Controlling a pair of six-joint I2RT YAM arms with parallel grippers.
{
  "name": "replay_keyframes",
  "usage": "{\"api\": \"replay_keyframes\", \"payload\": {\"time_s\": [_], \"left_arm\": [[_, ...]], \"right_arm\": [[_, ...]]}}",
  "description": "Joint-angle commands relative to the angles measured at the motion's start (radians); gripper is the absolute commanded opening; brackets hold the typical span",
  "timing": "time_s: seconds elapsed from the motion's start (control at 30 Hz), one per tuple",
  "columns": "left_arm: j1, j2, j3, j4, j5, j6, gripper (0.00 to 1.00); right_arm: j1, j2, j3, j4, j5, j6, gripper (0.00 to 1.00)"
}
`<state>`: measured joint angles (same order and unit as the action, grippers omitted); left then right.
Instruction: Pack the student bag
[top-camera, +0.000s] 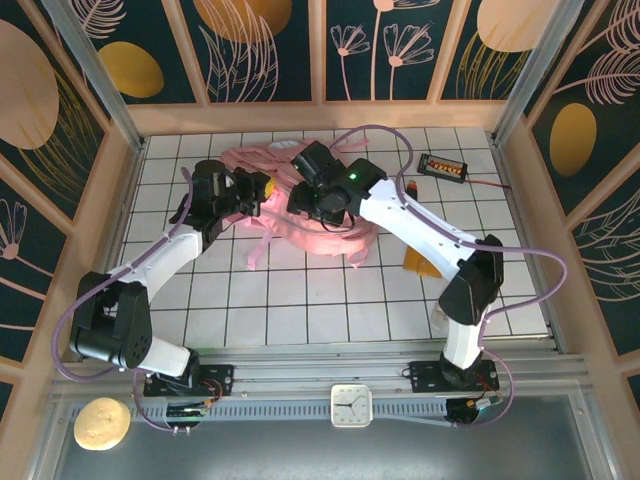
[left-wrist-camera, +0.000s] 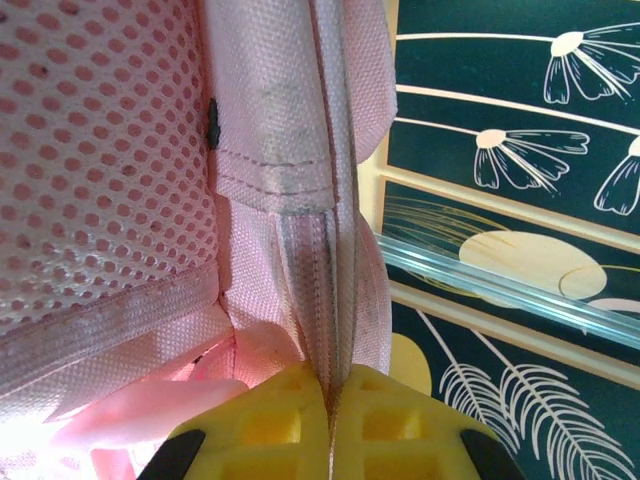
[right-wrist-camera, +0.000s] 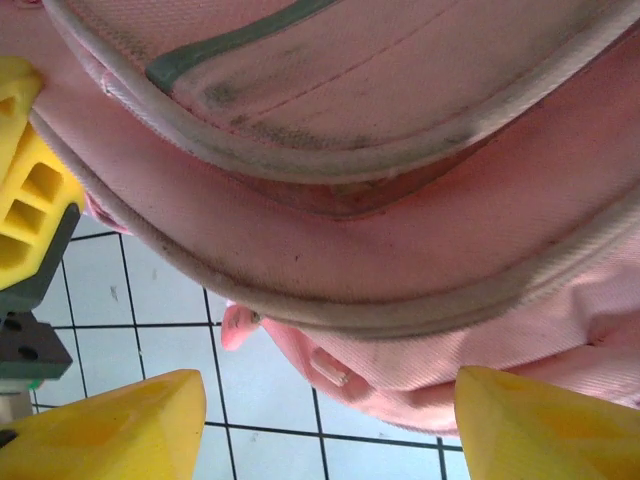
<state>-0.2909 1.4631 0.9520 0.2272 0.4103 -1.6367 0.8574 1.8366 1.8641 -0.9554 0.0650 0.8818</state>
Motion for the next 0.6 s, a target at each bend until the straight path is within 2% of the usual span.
{"api": "replay_keyframes", "payload": {"time_s": [0.0, 0.27, 0.47, 0.57], "left_arm": [[-0.016, -0.055, 0.057, 0.142, -0.003, -0.061, 0.00], [-0.070, -0.037, 0.068, 0.159, -0.035, -0.072, 0.00], [-0.098, -0.029, 0.083, 0.154, -0.050, -0.074, 0.00], [-0.107, -0.024, 0.093, 0.154, -0.051, -0.075, 0.00]], "right_arm": [[0.008, 0.030, 0.013, 0.020, 0.048, 0.057, 0.62], [0.009, 0.054, 0.043, 0.015, 0.055, 0.073, 0.57], [0.009, 0.073, 0.058, 0.013, 0.078, 0.075, 0.43], [0.009, 0.093, 0.073, -0.004, 0.092, 0.071, 0.41]]}}
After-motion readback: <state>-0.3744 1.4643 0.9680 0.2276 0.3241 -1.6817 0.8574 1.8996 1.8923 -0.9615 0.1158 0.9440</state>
